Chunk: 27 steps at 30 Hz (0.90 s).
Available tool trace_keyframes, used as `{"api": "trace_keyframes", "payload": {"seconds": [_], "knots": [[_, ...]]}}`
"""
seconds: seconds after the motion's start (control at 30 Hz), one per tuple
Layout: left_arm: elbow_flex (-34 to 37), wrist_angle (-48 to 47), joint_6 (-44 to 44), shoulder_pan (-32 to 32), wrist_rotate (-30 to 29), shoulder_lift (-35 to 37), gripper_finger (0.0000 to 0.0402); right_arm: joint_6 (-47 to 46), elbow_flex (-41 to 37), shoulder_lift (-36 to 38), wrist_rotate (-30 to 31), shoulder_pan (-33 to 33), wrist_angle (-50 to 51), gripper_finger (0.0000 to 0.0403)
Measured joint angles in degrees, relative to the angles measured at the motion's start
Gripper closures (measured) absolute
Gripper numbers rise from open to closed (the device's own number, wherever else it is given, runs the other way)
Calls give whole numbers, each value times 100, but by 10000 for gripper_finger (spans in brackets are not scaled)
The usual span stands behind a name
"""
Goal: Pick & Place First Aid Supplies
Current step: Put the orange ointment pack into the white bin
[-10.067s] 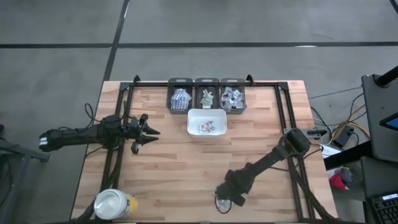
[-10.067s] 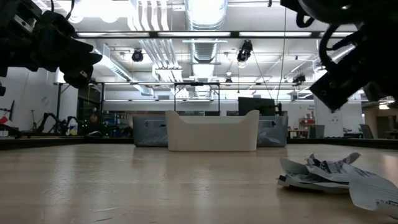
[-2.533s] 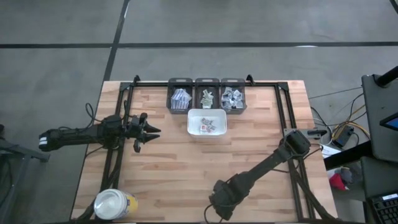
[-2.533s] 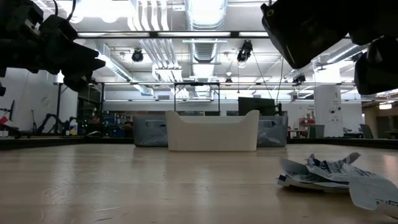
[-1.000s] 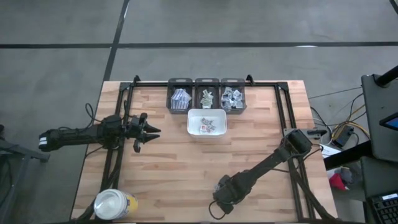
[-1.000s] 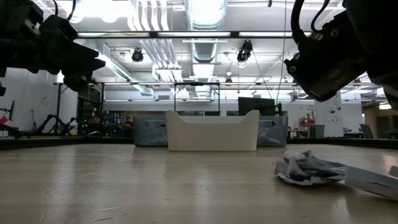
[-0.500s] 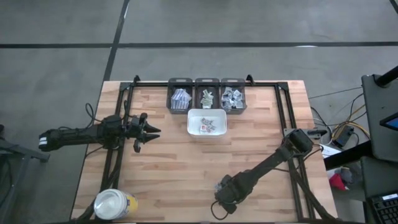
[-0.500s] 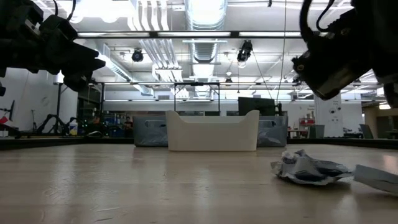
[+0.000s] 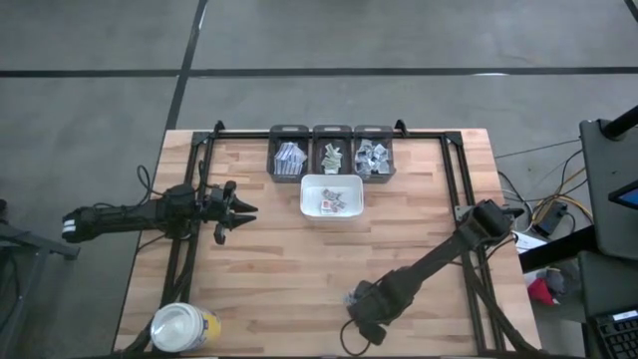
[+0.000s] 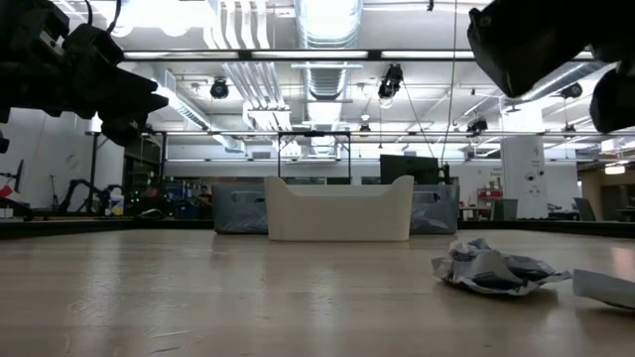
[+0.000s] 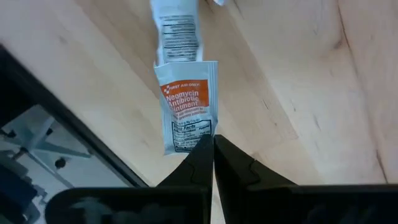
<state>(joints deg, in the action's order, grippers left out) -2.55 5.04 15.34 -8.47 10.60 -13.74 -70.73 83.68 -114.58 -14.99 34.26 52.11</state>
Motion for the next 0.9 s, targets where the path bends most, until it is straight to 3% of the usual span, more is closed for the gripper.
{"api": "trace_keyframes", "payload": {"seconds": [0.23, 0.43, 0.67, 0.9], "knots": [[1, 2, -31, -2, -2, 0, 282, 765, 9, 233, 199, -162, -214, 395], [0, 2, -34, -2, -17, -2, 282, 1800, 11, 353, 869, -605, -492, 395], [0, 6, -37, -2, -19, -9, 282, 3263, 64, 388, 1717, -1491, -865, 394], [1, 5, -37, 0, -19, -20, 282, 4636, 207, 388, 1974, -2573, -1186, 394]]}}
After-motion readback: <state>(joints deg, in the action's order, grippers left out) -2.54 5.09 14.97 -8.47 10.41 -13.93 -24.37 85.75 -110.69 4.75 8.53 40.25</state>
